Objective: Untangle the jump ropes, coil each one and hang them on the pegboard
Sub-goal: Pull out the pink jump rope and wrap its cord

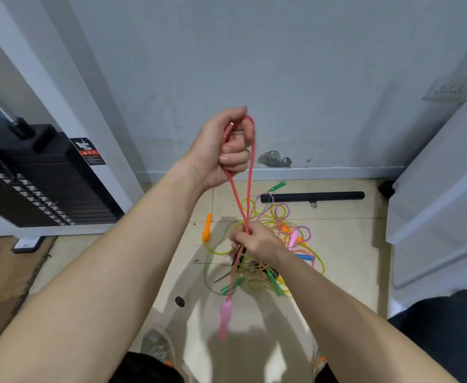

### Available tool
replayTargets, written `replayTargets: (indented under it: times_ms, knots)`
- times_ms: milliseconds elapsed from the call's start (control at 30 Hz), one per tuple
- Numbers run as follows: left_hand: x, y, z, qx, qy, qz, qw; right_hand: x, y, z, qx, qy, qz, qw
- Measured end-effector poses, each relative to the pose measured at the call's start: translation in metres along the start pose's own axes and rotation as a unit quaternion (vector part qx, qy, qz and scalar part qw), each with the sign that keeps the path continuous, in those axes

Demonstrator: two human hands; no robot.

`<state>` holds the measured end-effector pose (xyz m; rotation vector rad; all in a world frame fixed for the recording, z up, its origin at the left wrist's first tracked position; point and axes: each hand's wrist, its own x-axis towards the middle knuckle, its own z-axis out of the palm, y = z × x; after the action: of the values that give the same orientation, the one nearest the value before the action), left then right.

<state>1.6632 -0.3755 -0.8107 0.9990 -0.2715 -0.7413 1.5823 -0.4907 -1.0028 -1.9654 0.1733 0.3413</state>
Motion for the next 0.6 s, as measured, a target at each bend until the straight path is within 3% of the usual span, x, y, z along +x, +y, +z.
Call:
replayTargets:
  times_ms: [200, 333, 400, 500, 600]
  knots:
    - [-0.017, 0.033, -0.044, -0.122, 0.127, 0.131, 0.976, -0.013, 0.022, -0.032, -0.123, 0.033, 0.063, 0.990]
    - [-0.022, 0.005, -0.076, 0.100, 0.234, 0.106, 0.961, -0.006, 0.005, -0.064, 0.035, 0.106, 0.077, 0.991]
    - [-0.021, -0.024, -0.086, 0.283, 0.254, 0.075, 0.922, -0.005, -0.021, -0.077, 0.108, 0.127, 0.050, 0.985]
    - [-0.017, -0.069, -0.096, 0.489, 0.186, 0.001, 0.852, -0.007, -0.063, -0.090, 0.186, 0.121, 0.001, 0.975]
    - [-0.012, -0.106, -0.099, 0.555, 0.130, -0.031, 0.821, -0.011, -0.096, -0.093, 0.249, 0.102, -0.035, 0.963]
